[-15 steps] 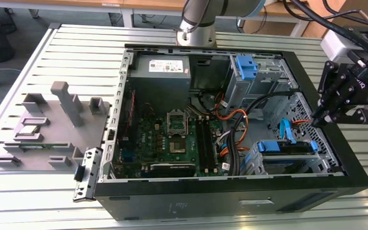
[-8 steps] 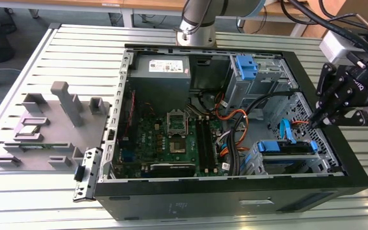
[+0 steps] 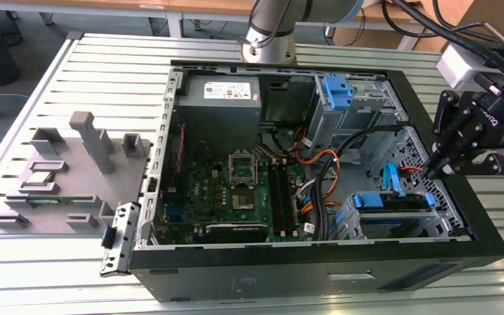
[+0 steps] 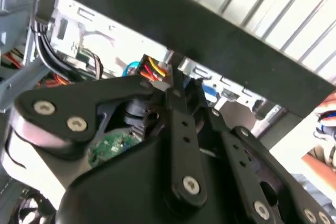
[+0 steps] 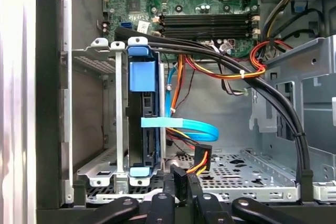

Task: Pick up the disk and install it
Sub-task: 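Insert the second disk wire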

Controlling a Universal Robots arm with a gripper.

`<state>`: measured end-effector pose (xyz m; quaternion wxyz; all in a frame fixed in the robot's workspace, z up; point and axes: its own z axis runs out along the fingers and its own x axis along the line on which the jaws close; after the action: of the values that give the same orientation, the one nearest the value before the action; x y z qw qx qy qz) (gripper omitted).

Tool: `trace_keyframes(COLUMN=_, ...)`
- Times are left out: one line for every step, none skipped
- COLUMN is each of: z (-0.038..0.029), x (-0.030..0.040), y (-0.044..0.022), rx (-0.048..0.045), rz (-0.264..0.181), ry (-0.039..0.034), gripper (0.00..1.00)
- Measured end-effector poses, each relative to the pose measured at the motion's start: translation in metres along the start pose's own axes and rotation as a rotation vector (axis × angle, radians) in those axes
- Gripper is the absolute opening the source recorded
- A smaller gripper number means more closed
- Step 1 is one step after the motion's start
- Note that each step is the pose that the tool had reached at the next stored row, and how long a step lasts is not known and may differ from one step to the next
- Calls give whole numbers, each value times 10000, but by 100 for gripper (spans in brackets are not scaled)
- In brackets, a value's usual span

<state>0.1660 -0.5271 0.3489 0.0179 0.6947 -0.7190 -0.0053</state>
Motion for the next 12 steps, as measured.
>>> trace_keyframes(z=0, x=0, y=0, rx=-5, rz=-21, ry=45, gripper=24)
trace_keyframes(z=2, x=0, y=0, rx=-4, rz=-36, ry=71, gripper=24)
trace_keyframes(z=1, x=0, y=-1, rx=-4, rz=-45, ry=86, gripper=24)
trace_keyframes(z=1, x=0, y=-1, rx=-4, rz=-47, ry=90, gripper=24)
trace_keyframes(z=0, x=0, y=0, rx=-4, rz=-49, ry=92, gripper=24)
trace_keyframes(z=1, x=0, y=1, rx=-4, rz=-50, ry=91, gripper=24)
trace_keyframes(z=1, x=0, y=2, rx=-4, rz=-49, ry=91, gripper=24)
trace_keyframes(z=1, x=0, y=2, rx=-4, rz=-49, ry=91, gripper=24)
trace_keyframes(z=1, x=0, y=3, rx=-3, rz=-48, ry=91, gripper=24)
trace_keyframes(z=1, x=0, y=3, rx=-3, rz=-48, ry=91, gripper=24)
trace_keyframes(z=0, x=0, y=3, rx=-3, rz=-48, ry=92, gripper=24)
trace_keyframes(z=0, x=0, y=3, rx=-3, rz=-48, ry=92, gripper=24)
